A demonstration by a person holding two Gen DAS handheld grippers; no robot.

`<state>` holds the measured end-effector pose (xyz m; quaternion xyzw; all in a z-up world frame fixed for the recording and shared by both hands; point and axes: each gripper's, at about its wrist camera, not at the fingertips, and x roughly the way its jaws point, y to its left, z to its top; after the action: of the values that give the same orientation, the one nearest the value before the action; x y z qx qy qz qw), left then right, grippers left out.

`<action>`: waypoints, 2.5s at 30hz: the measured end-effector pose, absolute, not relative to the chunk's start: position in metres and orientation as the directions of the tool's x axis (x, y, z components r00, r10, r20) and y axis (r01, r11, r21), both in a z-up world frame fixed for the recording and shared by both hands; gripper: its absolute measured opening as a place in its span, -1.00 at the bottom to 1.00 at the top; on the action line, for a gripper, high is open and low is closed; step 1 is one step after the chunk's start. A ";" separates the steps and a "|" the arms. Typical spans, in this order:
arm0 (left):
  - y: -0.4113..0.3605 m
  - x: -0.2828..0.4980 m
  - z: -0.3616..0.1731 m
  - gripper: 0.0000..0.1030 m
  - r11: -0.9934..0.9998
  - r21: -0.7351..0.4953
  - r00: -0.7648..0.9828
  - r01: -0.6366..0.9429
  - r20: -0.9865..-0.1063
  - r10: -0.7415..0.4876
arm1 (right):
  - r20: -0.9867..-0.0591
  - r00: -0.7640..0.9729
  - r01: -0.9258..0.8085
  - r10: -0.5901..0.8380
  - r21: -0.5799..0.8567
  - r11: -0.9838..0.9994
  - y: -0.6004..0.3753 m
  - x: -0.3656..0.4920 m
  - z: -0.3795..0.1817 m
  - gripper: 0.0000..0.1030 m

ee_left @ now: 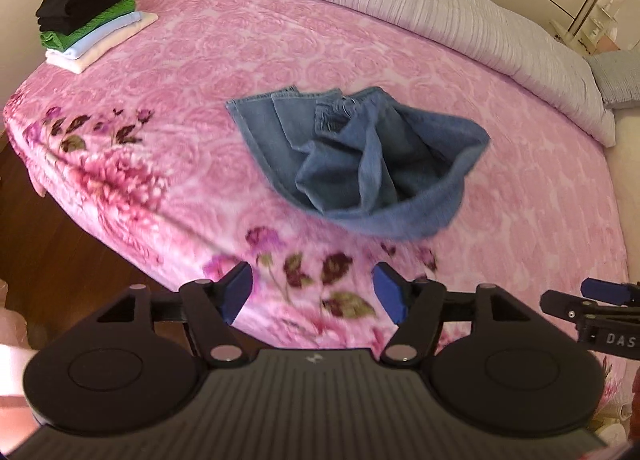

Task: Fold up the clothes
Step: 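Move both grippers back toward the crumpled jeans on the bed, then grasp a jeans leg hem with the left gripper while the right gripper grasps the waistband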

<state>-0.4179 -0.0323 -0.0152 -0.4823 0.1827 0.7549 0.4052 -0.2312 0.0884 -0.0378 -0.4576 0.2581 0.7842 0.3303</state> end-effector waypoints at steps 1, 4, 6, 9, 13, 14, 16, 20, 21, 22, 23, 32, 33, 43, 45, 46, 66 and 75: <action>-0.036 -0.411 -0.015 0.23 -0.607 -0.113 -0.209 -0.787 -0.876 0.434 | -0.889 -0.361 -0.753 0.283 0.099 -0.651 0.085 -0.226 -0.039 0.49; -0.047 -0.389 -0.013 0.23 -0.609 -0.115 -0.211 -0.784 -0.874 0.437 | -0.886 -0.362 -0.750 0.288 0.094 -0.655 0.076 -0.210 -0.038 0.50; -0.051 -0.378 -0.011 0.24 -0.613 -0.110 -0.218 -0.783 -0.874 0.435 | -0.882 -0.369 -0.746 0.294 0.092 -0.659 0.072 -0.200 -0.035 0.53; -0.056 -0.366 -0.006 0.25 -0.616 -0.104 -0.230 -0.781 -0.869 0.439 | -0.872 -0.382 -0.744 0.304 0.095 -0.662 0.071 -0.190 -0.030 0.54; -0.056 -0.358 0.002 0.28 -0.621 -0.088 -0.255 -0.779 -0.860 0.442 | -0.861 -0.404 -0.738 0.309 0.108 -0.666 0.071 -0.181 -0.025 0.61; -0.055 -0.356 0.003 0.28 -0.620 -0.084 -0.259 -0.780 -0.858 0.443 | -0.858 -0.409 -0.738 0.311 0.111 -0.666 0.072 -0.180 -0.024 0.61; -0.052 -0.354 0.005 0.29 -0.619 -0.078 -0.265 -0.782 -0.856 0.444 | -0.853 -0.417 -0.739 0.315 0.117 -0.663 0.075 -0.177 -0.022 0.61; -0.045 -0.352 0.006 0.31 -0.614 -0.075 -0.266 -0.786 -0.855 0.445 | -0.850 -0.422 -0.744 0.315 0.126 -0.656 0.083 -0.175 -0.022 0.61; -0.044 -0.352 0.005 0.31 -0.615 -0.076 -0.265 -0.785 -0.856 0.444 | -0.850 -0.422 -0.745 0.315 0.127 -0.655 0.085 -0.175 -0.022 0.61; -0.043 -0.354 0.004 0.31 -0.616 -0.078 -0.263 -0.784 -0.857 0.443 | -0.850 -0.422 -0.745 0.315 0.128 -0.654 0.087 -0.176 -0.022 0.61; -0.042 -0.355 0.002 0.31 -0.618 -0.080 -0.261 -0.782 -0.858 0.442 | -0.850 -0.422 -0.746 0.315 0.128 -0.653 0.089 -0.176 -0.023 0.61; -0.032 -0.382 -0.010 0.35 -0.629 -0.121 -0.232 -0.768 -0.863 0.450 | -0.845 -0.418 -0.760 0.335 0.123 -0.638 0.111 -0.186 -0.023 0.62; -0.030 -0.386 -0.011 0.35 -0.629 -0.127 -0.229 -0.767 -0.862 0.453 | -0.845 -0.417 -0.762 0.336 0.124 -0.636 0.113 -0.187 -0.024 0.62; -0.003 -0.469 -0.052 0.35 -0.670 -0.231 -0.120 -0.706 -0.893 0.434 | -0.864 -0.366 -0.801 0.347 0.102 -0.590 0.157 -0.231 -0.039 0.62; 0.006 -0.493 -0.065 0.35 -0.680 -0.247 -0.087 -0.690 -0.905 0.417 | -0.875 -0.341 -0.813 0.343 0.091 -0.575 0.168 -0.244 -0.048 0.62; 0.010 -0.505 -0.071 0.35 -0.685 -0.255 -0.070 -0.682 -0.910 0.408 | -0.883 -0.324 -0.820 0.340 0.083 -0.566 0.174 -0.252 -0.052 0.62; 0.098 -0.676 -0.189 0.35 -0.712 -0.304 0.160 -0.633 -0.951 0.264 | -0.892 -0.109 -0.722 0.438 -0.232 -0.652 0.262 -0.433 -0.105 0.41; 0.103 -0.673 -0.229 0.35 -0.812 -0.303 0.181 -0.499 -0.953 0.245 | -0.896 -0.105 -0.555 0.431 -0.307 -0.773 0.275 -0.462 -0.142 0.12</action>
<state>-0.6731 0.1034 -0.2286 -0.7101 0.0897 0.6337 0.2935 -0.4621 0.2752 -0.1417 -0.5807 0.0534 0.7413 0.3324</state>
